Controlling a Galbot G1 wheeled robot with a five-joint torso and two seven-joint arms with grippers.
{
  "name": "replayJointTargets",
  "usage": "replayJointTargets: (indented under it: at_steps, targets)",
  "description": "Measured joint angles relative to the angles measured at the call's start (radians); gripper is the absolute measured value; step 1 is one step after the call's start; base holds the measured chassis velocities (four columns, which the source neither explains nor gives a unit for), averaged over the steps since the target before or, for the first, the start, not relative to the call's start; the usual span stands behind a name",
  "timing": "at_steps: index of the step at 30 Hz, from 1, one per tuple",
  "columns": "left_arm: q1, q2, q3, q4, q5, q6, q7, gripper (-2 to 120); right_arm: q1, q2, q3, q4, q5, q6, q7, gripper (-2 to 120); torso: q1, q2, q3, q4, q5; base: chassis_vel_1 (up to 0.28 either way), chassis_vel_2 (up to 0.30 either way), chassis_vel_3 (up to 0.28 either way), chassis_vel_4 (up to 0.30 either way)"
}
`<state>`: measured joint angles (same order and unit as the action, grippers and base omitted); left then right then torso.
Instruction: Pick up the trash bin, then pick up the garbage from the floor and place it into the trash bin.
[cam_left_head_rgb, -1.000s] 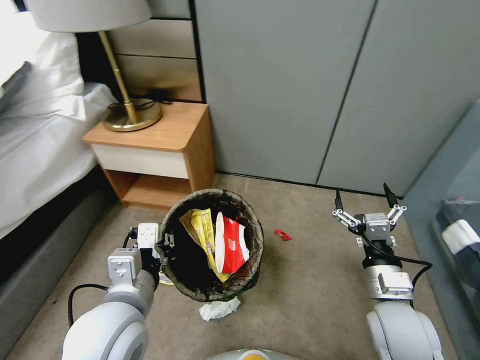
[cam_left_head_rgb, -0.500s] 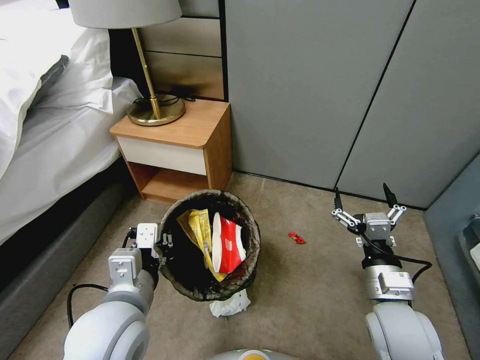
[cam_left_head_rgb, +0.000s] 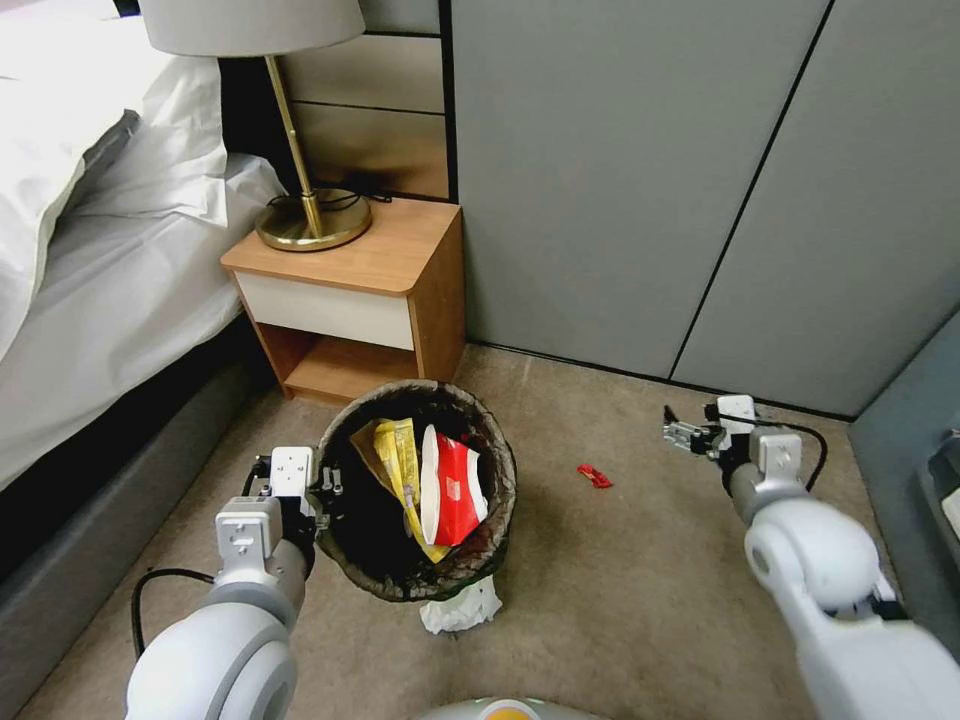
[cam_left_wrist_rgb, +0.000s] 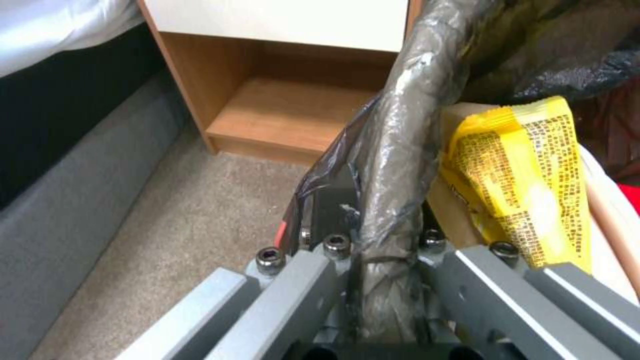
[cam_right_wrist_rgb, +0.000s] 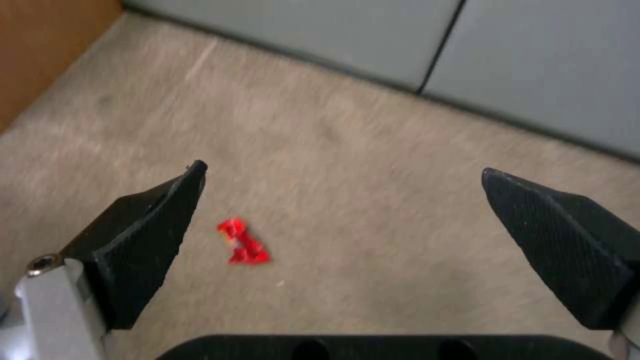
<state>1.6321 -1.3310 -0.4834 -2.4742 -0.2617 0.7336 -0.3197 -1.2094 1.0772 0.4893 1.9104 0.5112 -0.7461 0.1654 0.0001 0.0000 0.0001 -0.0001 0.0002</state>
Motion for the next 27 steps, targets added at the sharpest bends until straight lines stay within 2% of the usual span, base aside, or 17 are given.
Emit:
replayJointTargets:
  at_steps: [4, 6, 9, 17, 27]
  targets:
    - [0.001, -0.002, -0.001, 0.0, 0.002, 0.0, 0.0, 0, 0.066, -0.018, -0.041, -0.096, 0.024, -0.007, -0.042, 100, 0.0, 0.0, 0.0, 0.0002, -0.0004, 0.0, 0.0, 0.0, 0.0]
    - [0.001, -0.002, -0.001, 0.0, 0.002, 0.001, 0.0, 0, 0.07, -0.018, -0.044, -0.104, 0.025, -0.007, -0.047, 100, 0.0, 0.0, 0.0, 0.0003, -0.0003, 0.0, 0.0, 0.0, 0.0]
    - [0.002, -0.002, -0.002, 0.001, 0.004, 0.001, 0.0, 0, 0.106, 0.014, -0.078, -0.219, -0.001, -0.004, -0.102, 100, 0.0, 0.0, 0.0, 0.0001, -0.0002, 0.0, 0.0, 0.0, 0.0]
    - [-0.002, 0.002, 0.001, 0.01, 0.006, 0.001, 0.0, 0, 0.136, 0.056, -0.118, -0.353, -0.064, 0.004, -0.132, 100, 0.0, 0.0, 0.0, 0.0, -0.0002, 0.0, 0.0, 0.0, 0.0]
    - [-0.003, 0.005, 0.006, 0.014, 0.007, 0.002, 0.002, 0, 0.198, 0.044, -0.2, -0.471, -0.107, 0.007, -0.152, 100, 0.0, 0.0, 0.0, 0.0, -0.0001, 0.0, 0.0, 0.0, 0.0]
